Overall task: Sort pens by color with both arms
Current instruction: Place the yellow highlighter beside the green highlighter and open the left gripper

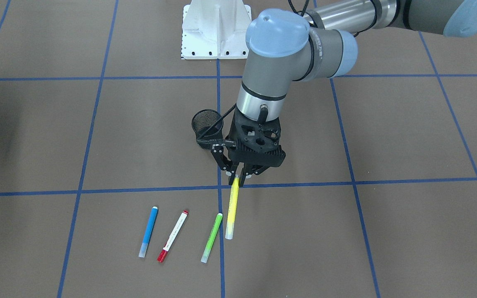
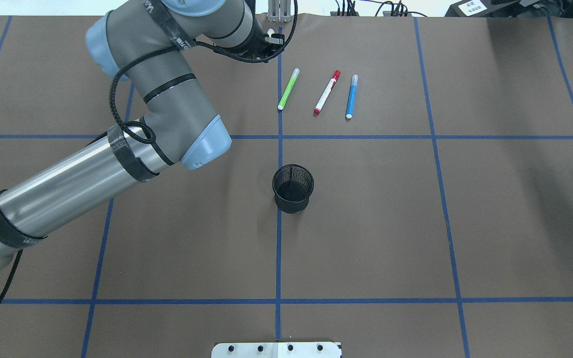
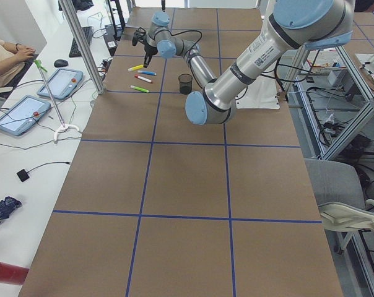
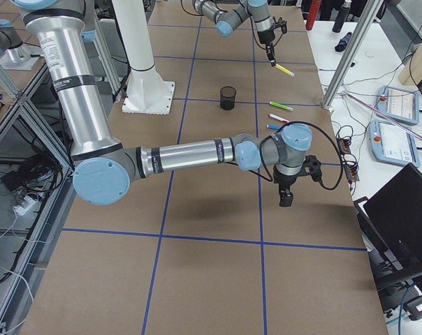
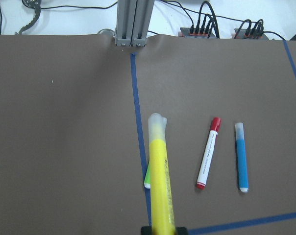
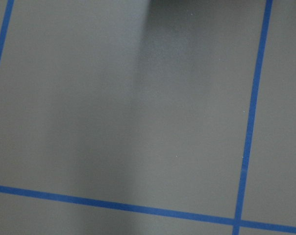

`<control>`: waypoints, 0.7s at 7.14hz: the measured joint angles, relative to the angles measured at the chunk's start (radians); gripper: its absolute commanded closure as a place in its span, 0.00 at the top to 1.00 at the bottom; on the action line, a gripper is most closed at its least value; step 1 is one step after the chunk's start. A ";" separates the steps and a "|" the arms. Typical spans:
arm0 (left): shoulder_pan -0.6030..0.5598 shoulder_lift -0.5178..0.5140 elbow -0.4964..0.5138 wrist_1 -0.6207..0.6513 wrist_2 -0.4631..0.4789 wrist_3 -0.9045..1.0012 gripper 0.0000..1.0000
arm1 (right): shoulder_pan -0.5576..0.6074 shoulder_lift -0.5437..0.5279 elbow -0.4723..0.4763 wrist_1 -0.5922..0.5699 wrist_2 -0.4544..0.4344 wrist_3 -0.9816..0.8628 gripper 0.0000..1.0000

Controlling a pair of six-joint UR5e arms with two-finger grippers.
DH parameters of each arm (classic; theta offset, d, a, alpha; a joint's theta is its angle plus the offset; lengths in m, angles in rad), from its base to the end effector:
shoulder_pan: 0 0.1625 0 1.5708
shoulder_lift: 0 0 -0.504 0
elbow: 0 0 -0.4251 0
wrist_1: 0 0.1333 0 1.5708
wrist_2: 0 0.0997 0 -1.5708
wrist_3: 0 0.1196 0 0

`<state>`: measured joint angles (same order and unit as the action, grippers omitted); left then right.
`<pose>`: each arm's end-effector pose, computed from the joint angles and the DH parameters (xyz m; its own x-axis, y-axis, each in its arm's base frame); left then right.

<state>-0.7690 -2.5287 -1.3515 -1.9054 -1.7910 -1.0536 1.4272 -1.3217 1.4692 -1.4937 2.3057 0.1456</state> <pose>0.5555 -0.6867 0.1343 0.5655 0.1242 -0.8154 0.3004 0.8897 0.3439 -0.0421 -0.6625 0.6528 0.7256 -0.1113 0.6791 0.0346 0.9915 0.1255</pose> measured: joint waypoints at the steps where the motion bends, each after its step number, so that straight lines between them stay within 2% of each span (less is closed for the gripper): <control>1: 0.002 -0.019 0.107 -0.108 0.034 -0.001 0.00 | 0.027 -0.032 0.000 0.000 0.005 -0.032 1.00; 3: 0.024 -0.069 0.282 -0.245 0.124 0.005 0.00 | 0.085 -0.082 -0.001 0.000 0.007 -0.092 1.00; 5: 0.060 -0.067 0.353 -0.304 0.209 0.055 0.00 | 0.117 -0.112 -0.002 -0.001 0.008 -0.144 1.00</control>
<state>-0.7093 -2.5960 -0.9989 -2.2099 -1.5824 -0.9981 1.5437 -1.4340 1.4669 -1.4944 2.3132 0.0019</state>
